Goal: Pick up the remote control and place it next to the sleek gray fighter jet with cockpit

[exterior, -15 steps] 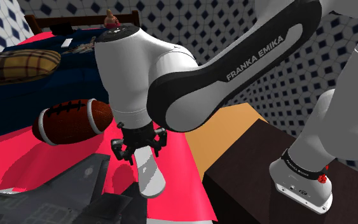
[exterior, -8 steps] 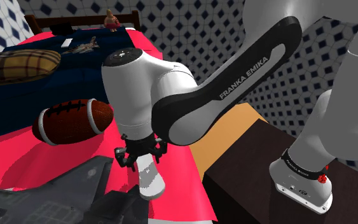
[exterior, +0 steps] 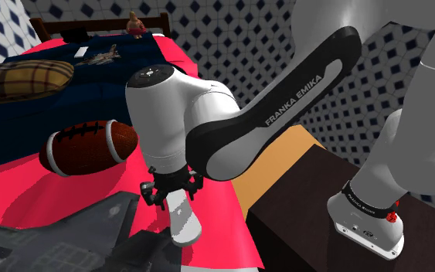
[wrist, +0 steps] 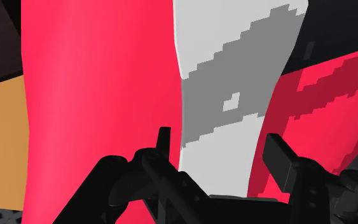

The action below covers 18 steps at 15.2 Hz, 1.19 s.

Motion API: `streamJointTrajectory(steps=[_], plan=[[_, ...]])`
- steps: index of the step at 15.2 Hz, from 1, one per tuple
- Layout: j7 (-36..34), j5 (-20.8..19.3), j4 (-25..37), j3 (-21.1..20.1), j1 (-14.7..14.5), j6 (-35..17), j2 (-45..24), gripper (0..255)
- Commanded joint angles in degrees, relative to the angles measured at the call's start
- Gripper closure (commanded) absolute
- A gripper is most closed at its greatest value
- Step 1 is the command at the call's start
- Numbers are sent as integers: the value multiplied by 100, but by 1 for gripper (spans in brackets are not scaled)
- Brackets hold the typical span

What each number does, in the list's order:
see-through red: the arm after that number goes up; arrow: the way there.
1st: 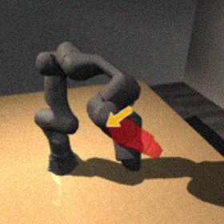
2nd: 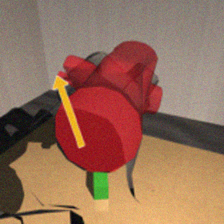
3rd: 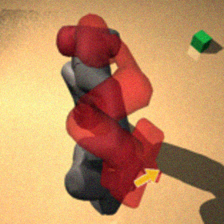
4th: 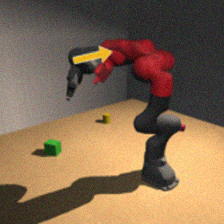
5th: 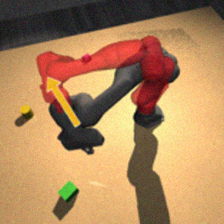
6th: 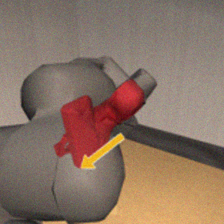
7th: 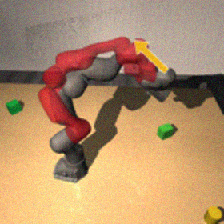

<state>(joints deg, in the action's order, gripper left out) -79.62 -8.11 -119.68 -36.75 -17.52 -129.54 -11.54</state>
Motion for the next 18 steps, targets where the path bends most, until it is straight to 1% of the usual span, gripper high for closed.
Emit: streamJointTrajectory(steps=[1,6,10,18], plan=[[-3,0,-3,3,1,-13,-13,0],[-3,0,-3,4,1,-13,-13,0],[249,369,297,-89,107,632,431,0],[249,368,297,-87,105,631,430,0]])
